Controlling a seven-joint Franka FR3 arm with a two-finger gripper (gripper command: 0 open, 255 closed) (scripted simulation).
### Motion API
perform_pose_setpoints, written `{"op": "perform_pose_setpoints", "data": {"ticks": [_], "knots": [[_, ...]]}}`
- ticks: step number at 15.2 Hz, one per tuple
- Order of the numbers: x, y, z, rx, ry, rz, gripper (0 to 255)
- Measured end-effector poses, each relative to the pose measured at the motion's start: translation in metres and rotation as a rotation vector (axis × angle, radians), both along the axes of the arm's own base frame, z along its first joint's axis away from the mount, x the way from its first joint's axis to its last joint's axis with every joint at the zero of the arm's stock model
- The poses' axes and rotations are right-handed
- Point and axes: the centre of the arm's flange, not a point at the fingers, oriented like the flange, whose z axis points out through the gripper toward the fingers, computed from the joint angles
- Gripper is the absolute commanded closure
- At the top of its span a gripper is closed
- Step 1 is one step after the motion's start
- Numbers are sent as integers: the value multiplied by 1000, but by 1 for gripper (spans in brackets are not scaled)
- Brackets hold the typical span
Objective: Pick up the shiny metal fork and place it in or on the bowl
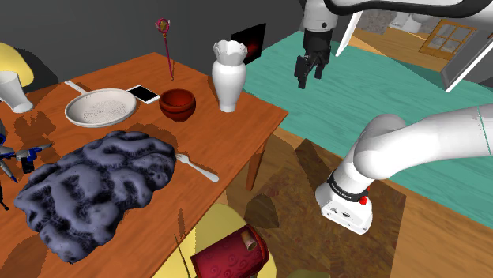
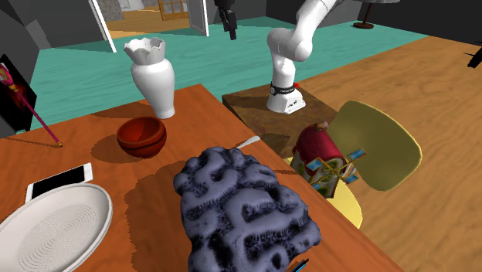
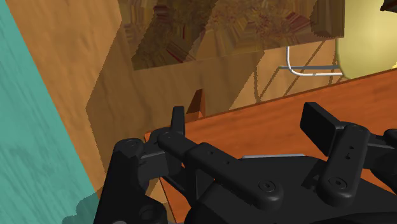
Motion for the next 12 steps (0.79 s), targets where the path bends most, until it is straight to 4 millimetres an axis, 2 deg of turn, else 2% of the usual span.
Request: {"op": "perform_pose_setpoints", "data": {"ticks": [2,8,12], "knots": [[3,4,-3,1,0,3,0],[26,57,-41,13,-5,36,0],[45,101,-63,22,-11,60,0]]}}
